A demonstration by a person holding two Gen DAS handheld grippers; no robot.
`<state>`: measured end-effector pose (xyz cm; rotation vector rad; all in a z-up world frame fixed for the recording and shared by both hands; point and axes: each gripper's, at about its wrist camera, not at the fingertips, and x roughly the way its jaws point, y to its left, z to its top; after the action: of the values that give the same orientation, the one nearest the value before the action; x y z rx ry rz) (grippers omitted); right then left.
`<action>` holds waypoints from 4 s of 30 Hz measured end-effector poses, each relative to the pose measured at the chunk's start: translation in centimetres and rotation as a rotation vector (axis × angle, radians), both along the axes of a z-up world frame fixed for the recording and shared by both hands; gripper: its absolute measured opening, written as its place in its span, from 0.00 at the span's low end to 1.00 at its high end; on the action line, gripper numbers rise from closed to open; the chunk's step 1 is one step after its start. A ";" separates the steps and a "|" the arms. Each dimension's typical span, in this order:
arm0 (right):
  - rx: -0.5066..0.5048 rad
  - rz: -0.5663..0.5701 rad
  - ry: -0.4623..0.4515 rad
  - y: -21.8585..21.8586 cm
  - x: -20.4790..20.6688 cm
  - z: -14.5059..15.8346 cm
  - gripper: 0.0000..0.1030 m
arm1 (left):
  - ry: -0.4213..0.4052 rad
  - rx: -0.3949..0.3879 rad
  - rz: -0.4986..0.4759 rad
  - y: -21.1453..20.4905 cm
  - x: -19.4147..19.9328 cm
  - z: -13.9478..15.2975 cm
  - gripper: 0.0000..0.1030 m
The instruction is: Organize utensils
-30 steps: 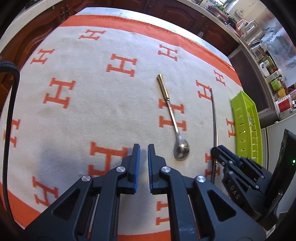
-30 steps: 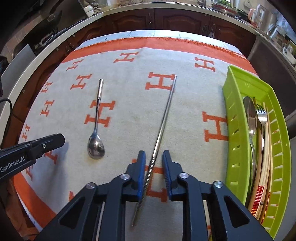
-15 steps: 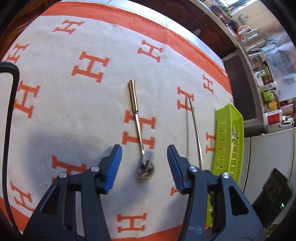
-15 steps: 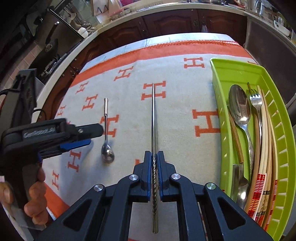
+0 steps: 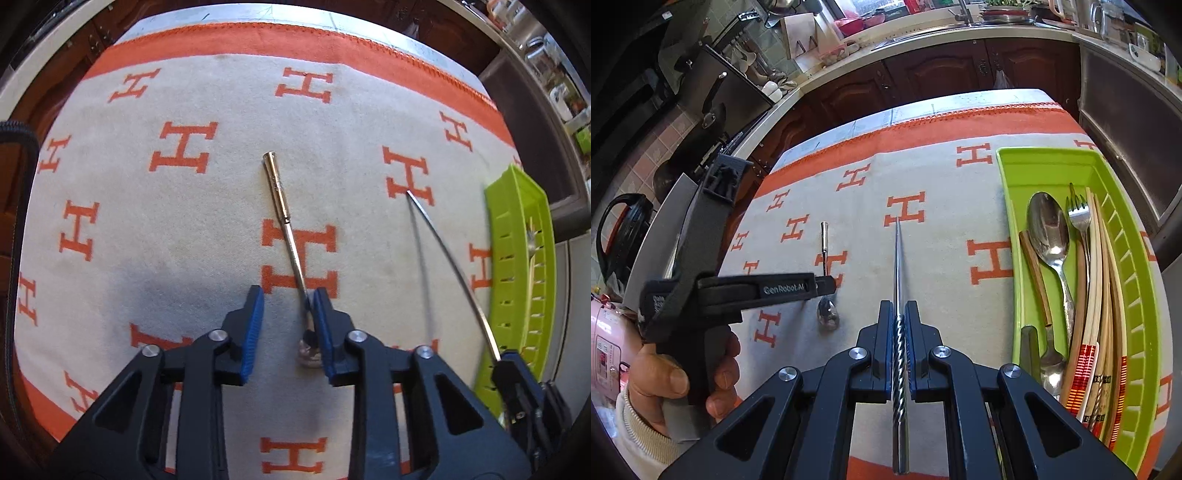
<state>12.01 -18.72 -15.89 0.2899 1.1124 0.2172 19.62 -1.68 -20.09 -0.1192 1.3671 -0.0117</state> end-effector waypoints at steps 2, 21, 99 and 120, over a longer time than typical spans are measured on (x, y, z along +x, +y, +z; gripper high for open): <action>0.017 -0.009 0.000 -0.7 -0.4 0.1 0.05 | 0.004 0.009 -0.004 0.0 -0.1 -0.1 0.09; 0.060 -0.091 -0.137 -4.6 -3.8 5.2 0.05 | -0.039 -0.184 -0.055 -1.1 -3.5 3.4 0.01; -0.129 -0.174 -0.124 -9.9 -12.8 8.8 0.43 | -0.305 -0.004 -0.313 -9.3 -15.8 12.8 0.45; -0.110 -0.085 -0.339 -2.4 -17.7 20.0 0.66 | -0.665 0.153 -0.042 -1.2 -23.2 21.5 0.82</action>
<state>-5.65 -21.08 4.14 0.1928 0.7719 0.1225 -3.54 -2.85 1.37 0.0427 0.7024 0.0168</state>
